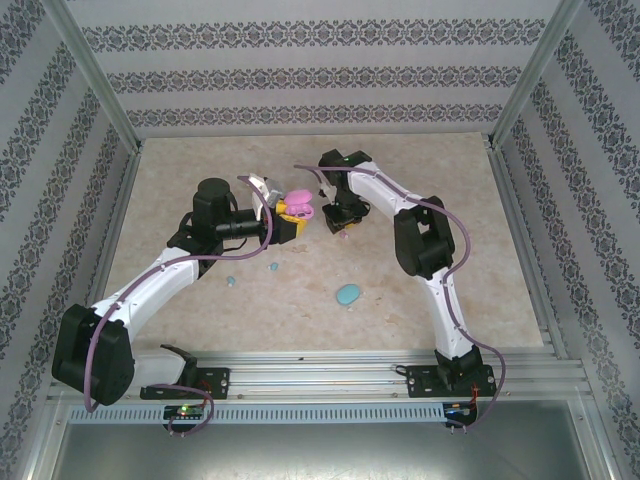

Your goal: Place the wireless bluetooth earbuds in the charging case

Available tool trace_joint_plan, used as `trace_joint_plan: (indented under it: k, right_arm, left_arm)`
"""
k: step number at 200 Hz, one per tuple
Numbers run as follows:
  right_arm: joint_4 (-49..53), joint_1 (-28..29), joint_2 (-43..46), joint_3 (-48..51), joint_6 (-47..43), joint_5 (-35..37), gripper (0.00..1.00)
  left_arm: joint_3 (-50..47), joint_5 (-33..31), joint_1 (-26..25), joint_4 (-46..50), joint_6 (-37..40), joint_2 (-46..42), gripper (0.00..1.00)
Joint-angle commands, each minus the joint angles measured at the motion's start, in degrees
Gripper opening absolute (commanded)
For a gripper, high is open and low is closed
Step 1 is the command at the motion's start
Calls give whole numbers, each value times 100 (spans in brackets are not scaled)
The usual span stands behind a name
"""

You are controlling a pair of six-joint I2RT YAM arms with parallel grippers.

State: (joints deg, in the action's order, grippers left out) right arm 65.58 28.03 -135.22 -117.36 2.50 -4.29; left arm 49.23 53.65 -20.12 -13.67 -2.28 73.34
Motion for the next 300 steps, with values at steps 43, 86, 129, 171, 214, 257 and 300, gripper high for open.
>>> trace_joint_plan:
  k: [43, 86, 129, 171, 214, 257, 300]
  right_arm:
    - [153, 62, -293, -147, -144, 30, 29]
    - [183, 62, -384, -159, -141, 25, 21]
    - [-19, -77, -35, 97, 102, -413, 11]
    - [-1126, -639, 1216, 1354, 1148, -1686, 9]
    - [-1679, -812, 2668, 2523, 1677, -2191, 8]
    - [-1783, -791, 4004, 3156, 2044, -2396, 8]
    - [-1768, -579, 5033, 3198, 2398, -2199, 7]
  left_arm:
    - [65, 1, 59, 110, 176, -113, 27]
    - [95, -2, 59, 167, 193, -108, 27]
    - [164, -3, 60, 195, 209, -86, 27]
    - [302, -3, 54, 243, 228, -40, 27]
    - [516, 8, 49, 355, 251, 46, 27]
    - [348, -108, 56, -35, 76, 71, 27]
    - [252, -102, 52, -433, -121, 183, 27]
